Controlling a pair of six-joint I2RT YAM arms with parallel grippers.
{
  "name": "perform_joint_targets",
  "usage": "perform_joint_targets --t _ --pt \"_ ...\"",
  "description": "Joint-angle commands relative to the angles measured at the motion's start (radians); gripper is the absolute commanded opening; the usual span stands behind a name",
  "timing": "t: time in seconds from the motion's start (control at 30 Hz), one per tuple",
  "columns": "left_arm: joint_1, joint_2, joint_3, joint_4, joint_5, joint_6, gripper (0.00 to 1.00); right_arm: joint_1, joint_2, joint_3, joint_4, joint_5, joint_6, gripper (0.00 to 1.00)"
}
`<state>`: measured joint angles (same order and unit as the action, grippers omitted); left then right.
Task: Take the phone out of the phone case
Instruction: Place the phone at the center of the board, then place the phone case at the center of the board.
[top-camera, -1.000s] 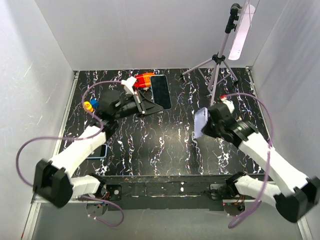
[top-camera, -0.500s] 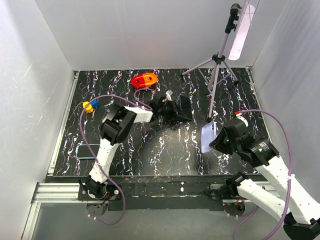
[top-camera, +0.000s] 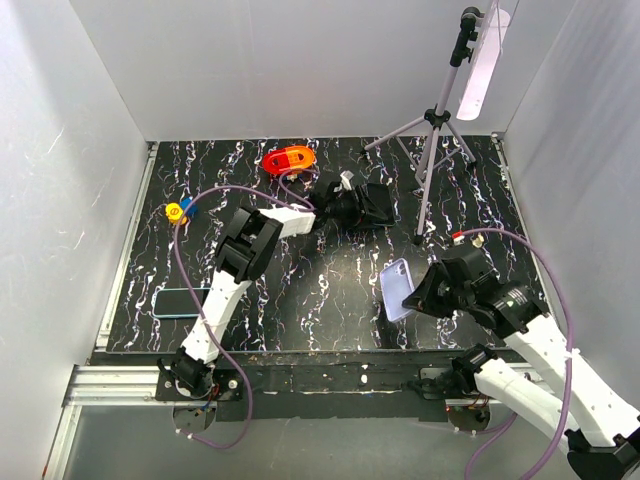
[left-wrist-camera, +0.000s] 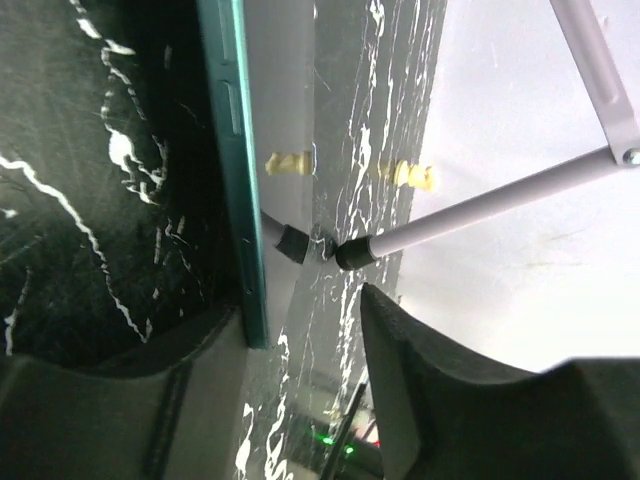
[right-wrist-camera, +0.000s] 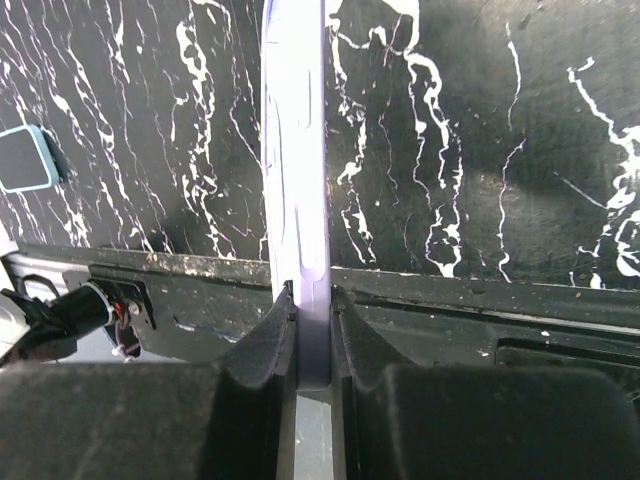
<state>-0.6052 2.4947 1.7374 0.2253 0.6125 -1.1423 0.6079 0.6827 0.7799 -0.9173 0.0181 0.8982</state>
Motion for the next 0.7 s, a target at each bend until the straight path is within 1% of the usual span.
perform_joint_targets --t 0.0,0.03,0.07,0.1,0.13,0.23,0.33,0.43,0.5,0.57,0.63,0.67 --pt "0.008 -0.082 0.005 -0.161 -0.031 0.091 0.50 -0.002 0.005 -0.040 0.104 -0.096 -0.012 0.01" --pt "0.012 -0.100 -0.005 -0.185 -0.039 0.113 0.54 0.000 0.009 -0.054 0.112 -0.104 -0.007 0.01" --pt "0.015 -0.118 -0.010 -0.210 -0.042 0.133 0.60 -0.002 0.018 -0.068 0.126 -0.115 -0.004 0.01" --pt "0.019 -0.137 -0.013 -0.248 -0.040 0.157 0.70 -0.002 0.029 -0.082 0.141 -0.131 0.001 0.01" --pt "0.025 -0.160 -0.013 -0.285 -0.040 0.183 0.74 0.000 0.047 -0.091 0.153 -0.144 0.005 0.01" --pt "0.036 -0.256 -0.064 -0.363 -0.049 0.243 0.83 0.000 0.081 -0.139 0.202 -0.159 0.028 0.01" --pt "0.041 -0.364 -0.159 -0.388 -0.046 0.262 0.90 -0.003 0.104 -0.194 0.244 -0.107 0.050 0.01" --pt "0.050 -0.472 -0.261 -0.425 -0.033 0.283 0.94 -0.008 0.136 -0.240 0.309 -0.118 0.057 0.01" --pt "0.058 -0.586 -0.367 -0.431 -0.045 0.302 0.94 -0.010 0.137 -0.274 0.375 -0.144 0.070 0.01" --pt "0.062 -0.699 -0.435 -0.464 -0.072 0.338 0.94 -0.013 0.127 -0.307 0.419 -0.149 0.080 0.04" --pt "0.065 -0.801 -0.481 -0.544 -0.114 0.386 0.94 -0.016 0.129 -0.309 0.390 -0.116 0.085 0.05" --pt "0.067 -0.847 -0.502 -0.591 -0.147 0.409 0.94 -0.014 0.130 -0.306 0.367 -0.094 0.078 0.08"
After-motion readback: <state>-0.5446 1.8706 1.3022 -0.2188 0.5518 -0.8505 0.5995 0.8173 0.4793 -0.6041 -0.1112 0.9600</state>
